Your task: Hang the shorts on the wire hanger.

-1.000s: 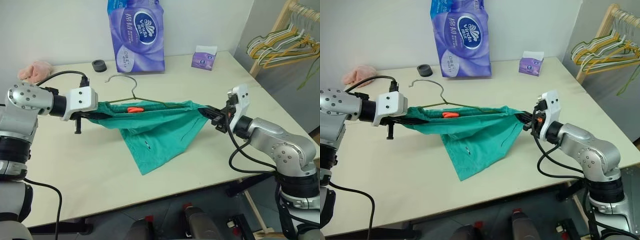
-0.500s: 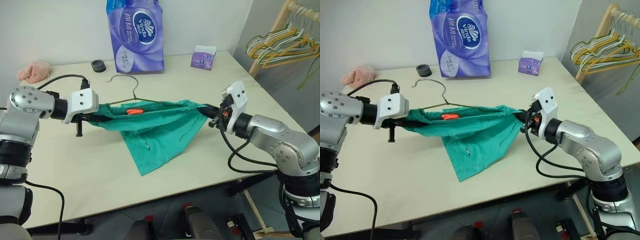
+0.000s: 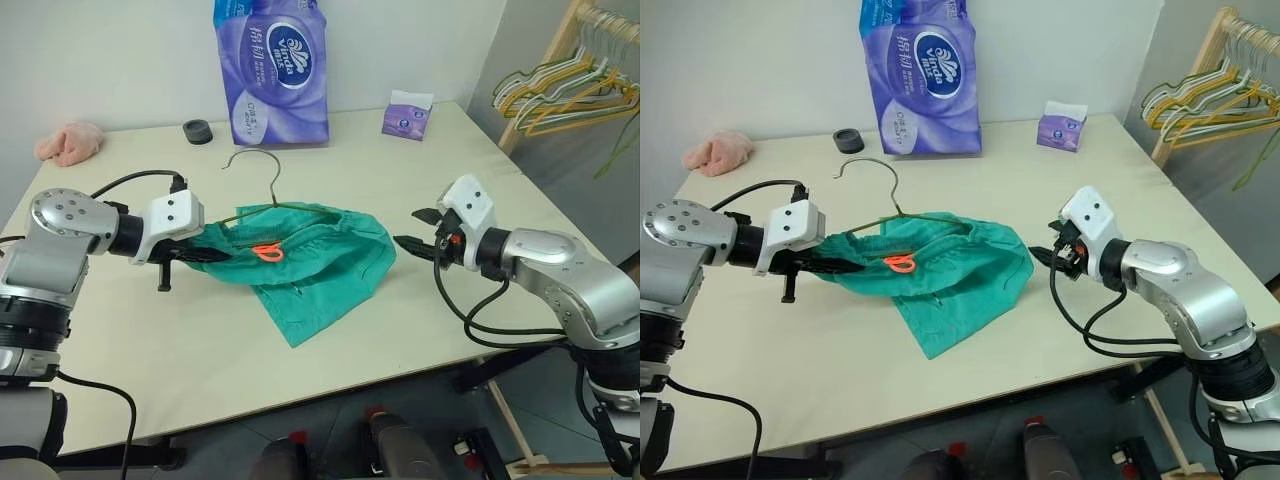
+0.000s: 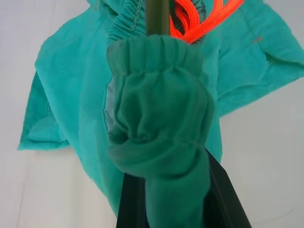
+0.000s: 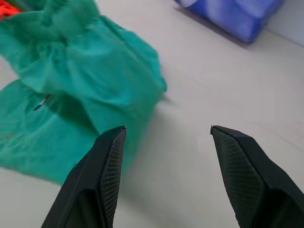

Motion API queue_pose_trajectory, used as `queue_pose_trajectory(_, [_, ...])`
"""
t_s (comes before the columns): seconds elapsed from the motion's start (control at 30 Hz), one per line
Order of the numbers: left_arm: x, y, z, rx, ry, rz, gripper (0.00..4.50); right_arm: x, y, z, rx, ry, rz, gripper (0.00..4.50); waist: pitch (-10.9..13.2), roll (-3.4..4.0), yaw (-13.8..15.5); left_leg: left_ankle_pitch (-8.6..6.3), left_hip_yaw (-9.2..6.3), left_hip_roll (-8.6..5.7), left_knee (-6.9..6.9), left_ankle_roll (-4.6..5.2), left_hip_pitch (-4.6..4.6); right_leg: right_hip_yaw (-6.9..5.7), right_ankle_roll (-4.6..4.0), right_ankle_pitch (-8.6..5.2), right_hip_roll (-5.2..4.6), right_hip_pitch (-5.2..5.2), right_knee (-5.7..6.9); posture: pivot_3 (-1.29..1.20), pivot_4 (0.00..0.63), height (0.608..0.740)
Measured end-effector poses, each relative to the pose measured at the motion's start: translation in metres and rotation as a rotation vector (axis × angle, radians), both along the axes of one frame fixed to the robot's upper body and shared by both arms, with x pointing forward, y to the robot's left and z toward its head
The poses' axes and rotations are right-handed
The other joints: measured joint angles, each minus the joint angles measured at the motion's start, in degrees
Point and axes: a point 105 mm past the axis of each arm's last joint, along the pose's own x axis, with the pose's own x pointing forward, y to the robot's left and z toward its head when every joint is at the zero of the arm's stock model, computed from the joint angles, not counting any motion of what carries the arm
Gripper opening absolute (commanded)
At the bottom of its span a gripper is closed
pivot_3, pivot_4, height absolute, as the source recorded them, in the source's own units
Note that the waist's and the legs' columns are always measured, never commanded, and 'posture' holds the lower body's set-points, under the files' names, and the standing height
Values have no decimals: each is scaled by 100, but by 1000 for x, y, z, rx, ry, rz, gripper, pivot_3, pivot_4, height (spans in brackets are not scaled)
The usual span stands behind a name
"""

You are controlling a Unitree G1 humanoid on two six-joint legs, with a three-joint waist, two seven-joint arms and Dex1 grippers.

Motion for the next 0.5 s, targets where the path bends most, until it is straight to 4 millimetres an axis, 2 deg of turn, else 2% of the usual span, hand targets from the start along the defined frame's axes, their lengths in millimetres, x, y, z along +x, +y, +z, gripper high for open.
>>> queue_pose_trajectory(0.17, [-1,-6,2,-8,-6,-18,0,-2,16,10,-38,-23,111,3080,0,0,4,0,-4,1,0,0,0,-3,0,0,0,0,0,-175,99,740])
queue_pose_trajectory(0.27, [-2,-9,2,-6,-13,-31,0,-6,24,12,-40,-14,167,3680,0,0,12,0,-3,0,0,0,-1,-2,0,0,-3,0,0,-171,98,740])
queue_pose_trajectory(0.33, [-3,-10,0,-5,-11,-36,0,-7,26,13,-38,-10,183,4337,0,0,14,0,-2,0,1,0,0,-1,-1,0,-4,0,1,-165,98,740])
queue_pose_trajectory(0.37, [-4,-11,-2,-5,-8,-37,0,-8,26,13,-39,-3,191,4458,0,0,16,0,-3,0,1,0,-1,-2,0,0,-5,0,1,-165,98,740])
queue_pose_trajectory(0.5, [-5,-11,-4,0,-5,-38,0,-16,22,14,-54,36,203,4458,-1,-1,26,0,-3,-1,1,-1,-1,-3,-1,0,-7,0,1,-170,98,740])
